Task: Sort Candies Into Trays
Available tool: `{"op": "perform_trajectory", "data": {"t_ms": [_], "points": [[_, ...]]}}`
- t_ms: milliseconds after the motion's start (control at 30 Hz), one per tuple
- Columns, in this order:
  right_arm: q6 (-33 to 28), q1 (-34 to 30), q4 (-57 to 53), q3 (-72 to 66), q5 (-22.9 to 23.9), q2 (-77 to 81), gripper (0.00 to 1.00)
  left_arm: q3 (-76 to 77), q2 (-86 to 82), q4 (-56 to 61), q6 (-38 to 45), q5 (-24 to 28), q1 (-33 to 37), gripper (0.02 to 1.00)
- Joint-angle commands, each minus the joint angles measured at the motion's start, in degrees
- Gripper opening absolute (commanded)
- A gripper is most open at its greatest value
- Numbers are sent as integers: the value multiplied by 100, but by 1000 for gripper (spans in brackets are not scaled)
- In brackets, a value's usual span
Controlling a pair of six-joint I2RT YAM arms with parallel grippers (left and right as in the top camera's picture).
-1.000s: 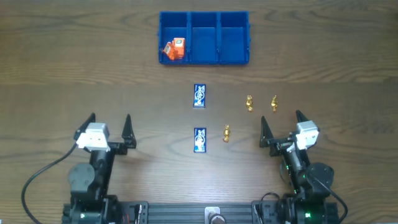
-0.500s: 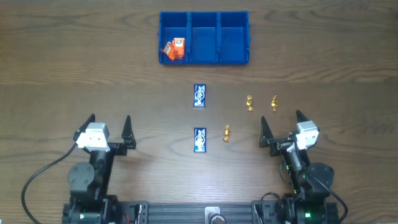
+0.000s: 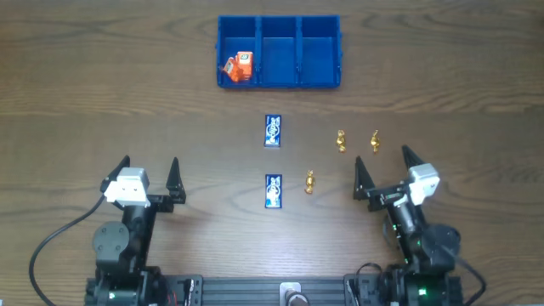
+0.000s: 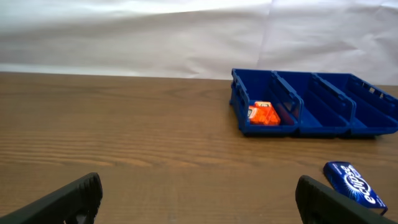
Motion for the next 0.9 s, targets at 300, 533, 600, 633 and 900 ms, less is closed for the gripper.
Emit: {"op": "perform_trajectory", "data": {"t_ms": [300,533,600,633,900], "points": [[181,535,-4470,5473,-1589,4760,998,-92,-42,-227,55,101,35,998],[496,1921,-6776,7329,-817,6808,998,-92,-42,-227,55,101,35,998],[964,2387,-7075,7364,-142,7246,998,-92,-42,-227,55,101,35,998],[1185,2588,-7195,7361,129,7438,998,-92,-42,-227,55,101,35,998],[2483,4105,-7296,7361,898,8944,998,-92,-42,-227,55,101,35,998]]}}
